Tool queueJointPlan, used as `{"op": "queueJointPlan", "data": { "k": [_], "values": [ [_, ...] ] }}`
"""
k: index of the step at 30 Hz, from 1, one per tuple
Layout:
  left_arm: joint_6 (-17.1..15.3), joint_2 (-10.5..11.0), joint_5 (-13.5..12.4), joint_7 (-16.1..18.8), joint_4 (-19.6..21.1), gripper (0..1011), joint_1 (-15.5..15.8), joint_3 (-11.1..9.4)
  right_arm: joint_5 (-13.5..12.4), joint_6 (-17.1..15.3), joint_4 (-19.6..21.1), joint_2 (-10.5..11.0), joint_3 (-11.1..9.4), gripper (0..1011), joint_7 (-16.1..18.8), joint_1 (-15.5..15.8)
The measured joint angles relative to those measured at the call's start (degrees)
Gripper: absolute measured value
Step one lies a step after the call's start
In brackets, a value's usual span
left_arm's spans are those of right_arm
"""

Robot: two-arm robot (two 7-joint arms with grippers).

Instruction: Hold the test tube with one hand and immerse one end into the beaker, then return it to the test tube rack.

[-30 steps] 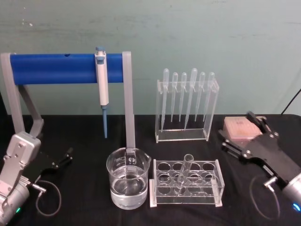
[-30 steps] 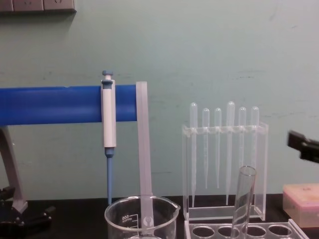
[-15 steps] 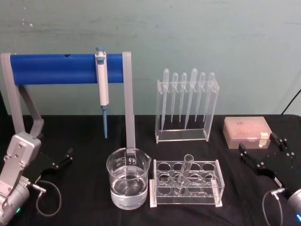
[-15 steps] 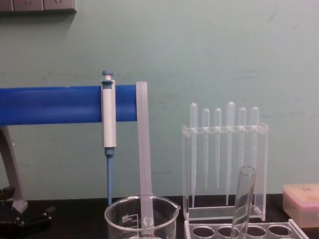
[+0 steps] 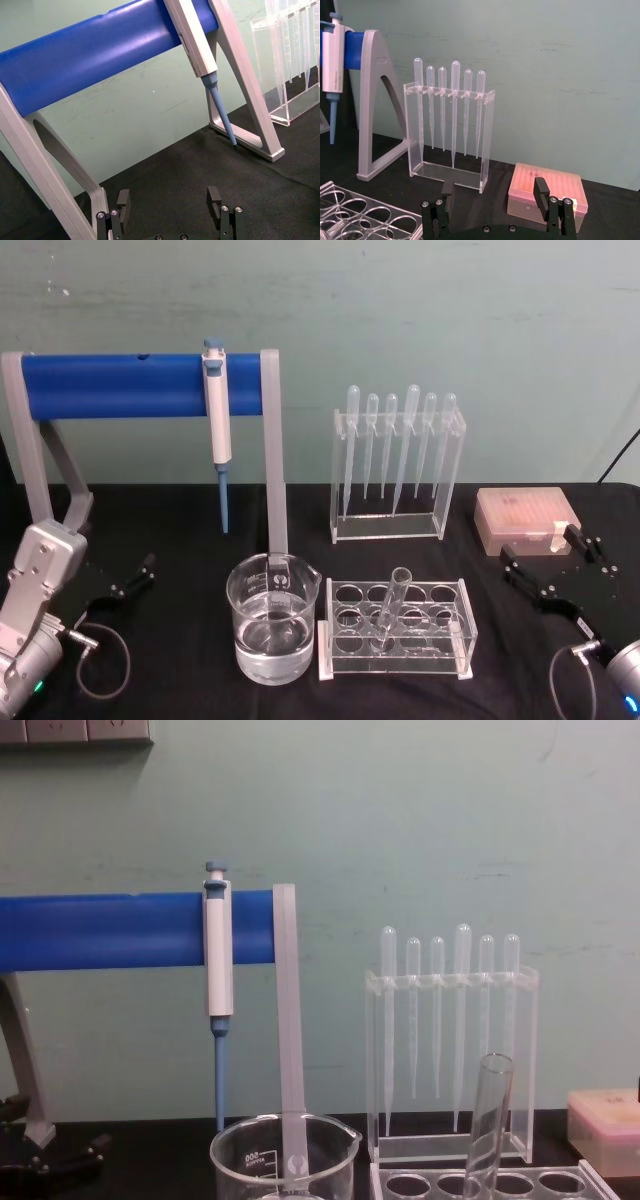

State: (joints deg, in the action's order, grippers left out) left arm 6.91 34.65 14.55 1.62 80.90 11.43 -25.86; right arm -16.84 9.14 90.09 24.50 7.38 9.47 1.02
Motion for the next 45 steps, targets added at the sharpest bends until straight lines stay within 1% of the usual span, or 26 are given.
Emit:
{"op": "queueJointPlan", "data": {
  "k": [17, 45],
  "values": [
    [0.0, 0.0, 0.0, 0.0, 0.0, 1000, 0.0, 0.0, 0.5, -0.19, 0.18, 0.29, 0.26, 1002, -0.62, -0.07],
    [0.0, 0.0, 0.0, 0.0, 0.0, 1000, 0.01, 0.0, 0.64, -0.25, 0.26, 0.39, 0.34, 1002, -0.73, -0.1]
  ]
}}
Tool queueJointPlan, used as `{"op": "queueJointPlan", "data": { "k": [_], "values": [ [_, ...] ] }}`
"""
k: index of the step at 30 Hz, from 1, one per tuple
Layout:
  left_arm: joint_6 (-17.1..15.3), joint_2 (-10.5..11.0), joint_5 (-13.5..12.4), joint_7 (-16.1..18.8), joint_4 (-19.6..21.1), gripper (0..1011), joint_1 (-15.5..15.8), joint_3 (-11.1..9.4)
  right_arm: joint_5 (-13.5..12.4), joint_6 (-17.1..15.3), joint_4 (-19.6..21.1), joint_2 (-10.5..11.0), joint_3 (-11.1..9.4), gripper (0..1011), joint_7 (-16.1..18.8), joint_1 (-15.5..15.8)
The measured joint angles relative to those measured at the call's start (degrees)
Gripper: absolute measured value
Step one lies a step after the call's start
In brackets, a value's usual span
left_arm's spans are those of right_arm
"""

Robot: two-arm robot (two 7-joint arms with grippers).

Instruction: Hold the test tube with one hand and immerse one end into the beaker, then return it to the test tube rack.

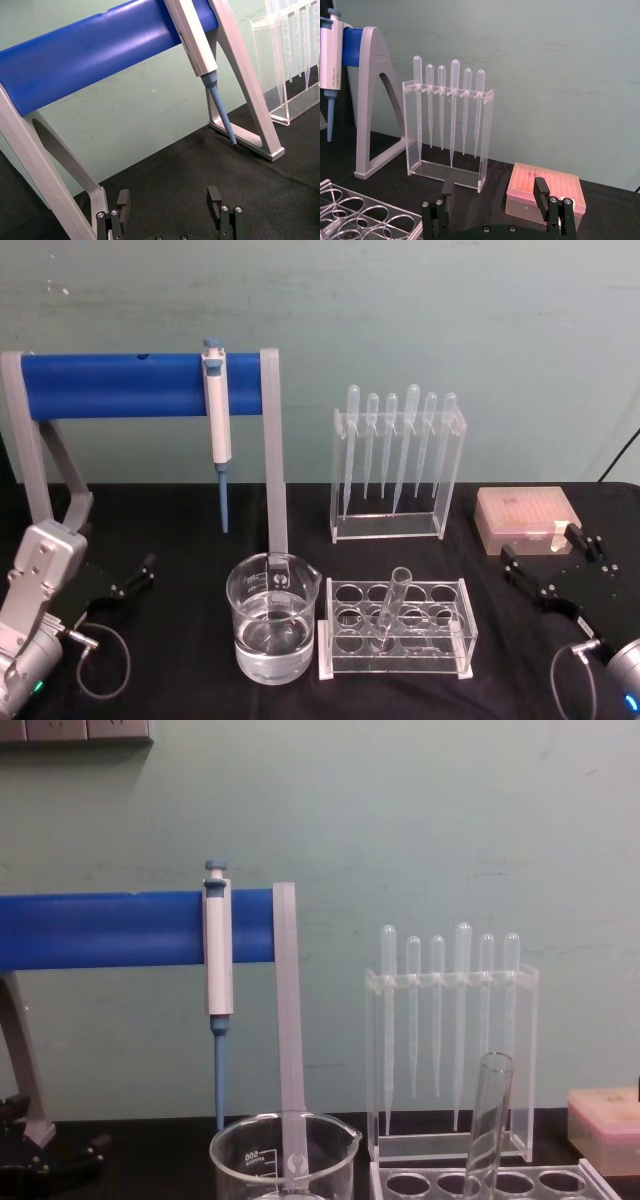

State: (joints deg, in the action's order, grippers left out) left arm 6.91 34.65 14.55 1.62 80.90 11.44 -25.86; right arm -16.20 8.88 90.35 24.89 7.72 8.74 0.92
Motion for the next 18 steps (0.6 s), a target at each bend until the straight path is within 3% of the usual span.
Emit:
{"op": "queueJointPlan", "data": {
  "k": [18],
  "values": [
    [0.0, 0.0, 0.0, 0.0, 0.0, 1000, 0.0, 0.0, 0.0, 0.0, 0.0, 0.0, 0.0, 1002, 0.0, 0.0]
  ]
}}
